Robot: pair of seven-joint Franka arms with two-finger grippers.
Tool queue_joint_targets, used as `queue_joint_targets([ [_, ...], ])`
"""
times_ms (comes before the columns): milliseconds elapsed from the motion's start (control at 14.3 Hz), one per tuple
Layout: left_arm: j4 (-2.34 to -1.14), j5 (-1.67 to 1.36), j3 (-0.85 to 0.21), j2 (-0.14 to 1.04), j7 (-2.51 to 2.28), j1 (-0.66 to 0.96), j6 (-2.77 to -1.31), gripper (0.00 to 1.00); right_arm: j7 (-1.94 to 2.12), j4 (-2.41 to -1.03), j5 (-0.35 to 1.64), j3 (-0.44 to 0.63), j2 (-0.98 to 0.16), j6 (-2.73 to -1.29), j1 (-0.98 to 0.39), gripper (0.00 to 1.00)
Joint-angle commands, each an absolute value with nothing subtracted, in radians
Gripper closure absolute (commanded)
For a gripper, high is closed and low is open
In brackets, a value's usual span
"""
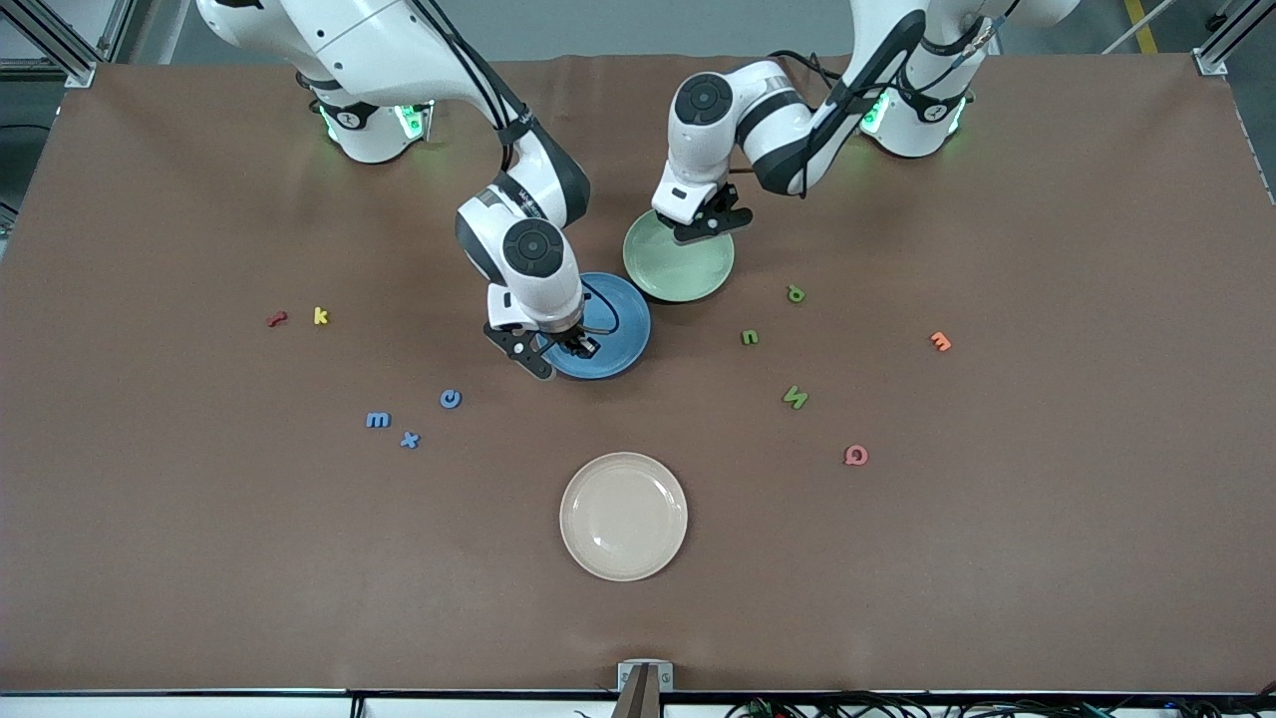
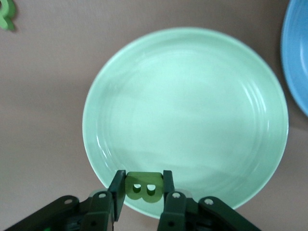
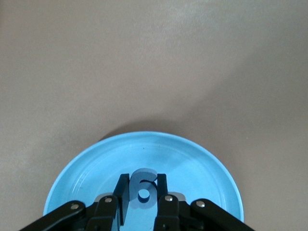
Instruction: Sort letters by color into matching plates
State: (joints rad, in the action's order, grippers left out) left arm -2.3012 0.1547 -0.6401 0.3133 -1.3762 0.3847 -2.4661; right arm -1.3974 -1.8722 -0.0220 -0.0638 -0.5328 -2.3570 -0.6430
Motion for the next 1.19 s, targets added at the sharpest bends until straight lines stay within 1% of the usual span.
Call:
queue_joint_targets([
  [0, -2.279, 0.173, -0.637, 0.357, -1.394, 0.406, -2.488, 0.73, -1.416, -1.902, -0.021, -0.054, -0.505, -2.364, -0.655, 0.68],
  [70, -2.281, 0.173, -0.637, 0.377, -1.397, 0.414, -2.517, 0.73, -1.414, -1.902, -0.021, -0.054, -0.506, -2.362, -0.657, 0.25],
  [140, -2.281, 0.175, -0.637, 0.394, -1.405, 0.417, -2.531, 0.73, -1.414, -1.902, -0.021, -0.054, -0.505, -2.361, -0.661, 0.0],
  [350, -2.275, 0.178, -0.634, 0.417, -1.416, 0.433, -2.54, 0.73, -1.402, -1.893, -0.021, -0.052, -0.505, -2.356, -0.661, 0.0],
  [489, -2.27, 0.181, -0.632, 0.419, -1.417, 0.433, -2.54, 0.73, -1.364, -1.882, -0.021, -0.052, -0.5, -2.352, -0.644, 0.0],
  [559, -2.266, 0.183, -0.63, 0.422, -1.42, 0.433, -2.54, 0.73, -1.303, -1.875, -0.021, -0.051, -0.496, -2.326, -0.621, 0.0],
  [699, -2.264, 0.213, -0.629, 0.429, -1.422, 0.433, -2.54, 0.73, -1.141, -1.861, -0.021, -0.052, -0.477, -2.292, -0.543, 0.0],
  [909, -2.253, 0.23, -0.623, 0.446, -1.436, 0.434, -2.539, 0.72, -0.846, -1.861, -0.021, -0.052, -0.462, -2.29, -0.418, 0.0],
  [1118, -2.246, 0.299, -0.614, 0.465, -1.492, 0.437, -2.539, 0.72, -0.438, -1.862, -0.021, -0.051, -0.466, -2.293, -0.286, 0.0],
])
